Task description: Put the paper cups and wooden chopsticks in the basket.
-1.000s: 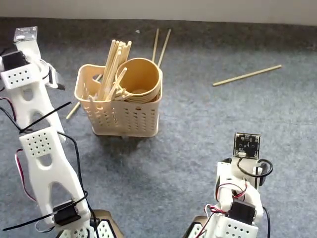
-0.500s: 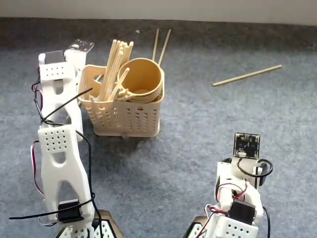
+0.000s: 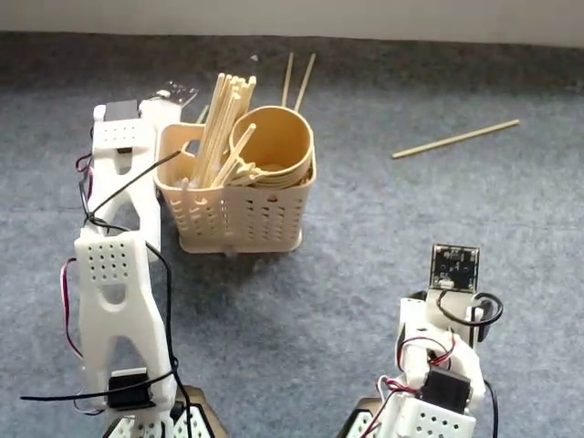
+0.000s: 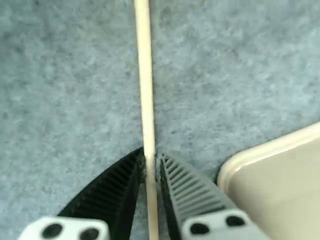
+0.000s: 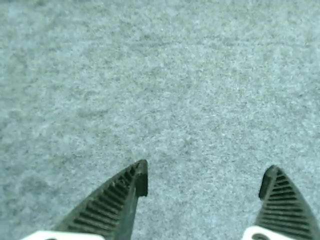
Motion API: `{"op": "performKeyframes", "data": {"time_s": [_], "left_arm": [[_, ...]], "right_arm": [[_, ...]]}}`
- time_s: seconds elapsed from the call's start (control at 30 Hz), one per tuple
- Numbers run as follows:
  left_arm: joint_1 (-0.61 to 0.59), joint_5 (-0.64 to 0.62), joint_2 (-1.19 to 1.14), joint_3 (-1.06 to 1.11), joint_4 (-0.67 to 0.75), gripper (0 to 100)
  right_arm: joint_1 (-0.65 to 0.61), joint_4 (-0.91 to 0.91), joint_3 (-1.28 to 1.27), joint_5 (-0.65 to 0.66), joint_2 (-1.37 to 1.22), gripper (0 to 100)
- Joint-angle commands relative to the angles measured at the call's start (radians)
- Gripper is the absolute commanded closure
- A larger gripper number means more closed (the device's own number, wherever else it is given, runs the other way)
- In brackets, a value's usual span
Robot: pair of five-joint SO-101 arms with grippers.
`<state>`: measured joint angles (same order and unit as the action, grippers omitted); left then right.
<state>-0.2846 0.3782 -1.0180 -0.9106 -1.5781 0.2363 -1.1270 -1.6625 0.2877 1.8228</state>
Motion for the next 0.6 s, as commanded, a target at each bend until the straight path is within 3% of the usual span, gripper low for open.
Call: {"op": "performKeyframes", "data": {"time_s": [0.0, 0.17, 0.33, 0.57], "left_arm": [[-0.067, 0.006, 0.041, -0.110, -0.052, 99], [-0.114, -0.083, 0.074, -0.398, -0.117, 100], [-0.082, -0.175, 0.157, -0.771, -0.184, 100], [0.056, -0.296, 0.593, -0.759, -0.181, 100]], "right_arm": [[-0.012, 0.021, -0.114, 0.015, 0.008, 65.2], [-0.012, 0.021, -0.114, 0.015, 0.008, 65.2], [-0.012, 0.021, -0.114, 0.015, 0.008, 65.2], [-0.012, 0.021, -0.114, 0.015, 0.008, 65.2]]}}
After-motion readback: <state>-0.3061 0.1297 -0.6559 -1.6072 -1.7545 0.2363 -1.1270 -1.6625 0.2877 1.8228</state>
